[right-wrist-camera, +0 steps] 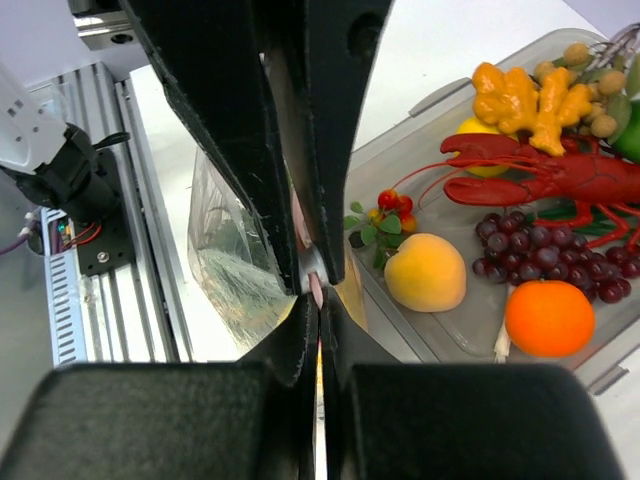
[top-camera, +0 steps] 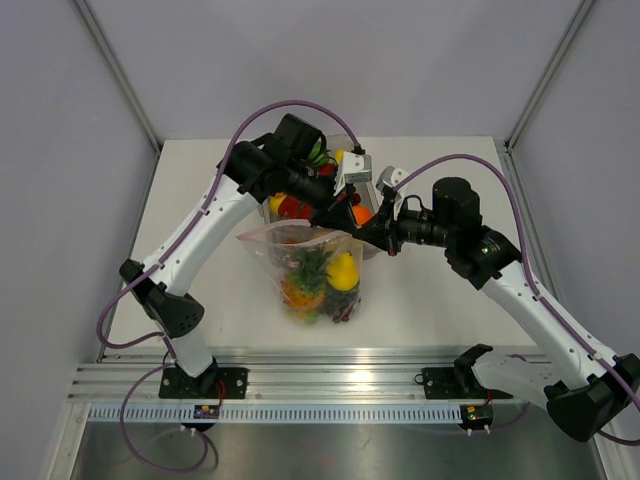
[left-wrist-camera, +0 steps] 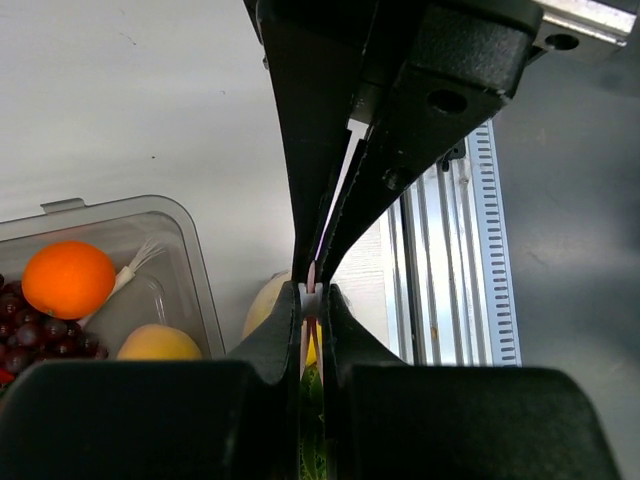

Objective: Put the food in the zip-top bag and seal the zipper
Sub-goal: Zip the zipper food storage bag at the center of the board.

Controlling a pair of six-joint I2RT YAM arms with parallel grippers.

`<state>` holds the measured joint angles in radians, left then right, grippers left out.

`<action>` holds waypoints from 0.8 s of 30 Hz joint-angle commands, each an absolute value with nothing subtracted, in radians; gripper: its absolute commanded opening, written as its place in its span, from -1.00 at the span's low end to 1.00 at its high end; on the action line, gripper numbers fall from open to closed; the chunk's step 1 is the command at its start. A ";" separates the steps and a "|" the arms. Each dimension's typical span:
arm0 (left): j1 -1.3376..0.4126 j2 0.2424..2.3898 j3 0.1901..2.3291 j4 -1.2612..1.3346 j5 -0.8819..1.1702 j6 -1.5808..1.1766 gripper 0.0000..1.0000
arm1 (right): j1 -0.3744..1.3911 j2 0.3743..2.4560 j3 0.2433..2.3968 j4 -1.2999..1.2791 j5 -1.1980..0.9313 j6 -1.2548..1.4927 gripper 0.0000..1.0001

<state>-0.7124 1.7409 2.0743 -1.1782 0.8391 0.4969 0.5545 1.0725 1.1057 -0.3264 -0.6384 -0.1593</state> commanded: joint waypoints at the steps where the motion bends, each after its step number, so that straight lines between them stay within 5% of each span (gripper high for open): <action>1: -0.715 1.674 1.998 -1.123 0.855 0.477 -1.00 | 0.551 1.014 1.088 -0.189 -0.508 -0.137 -1.00; 24: -0.634 1.430 1.675 -0.881 0.680 0.270 -1.00 | 0.549 0.845 0.913 -0.035 -0.235 -0.069 -1.00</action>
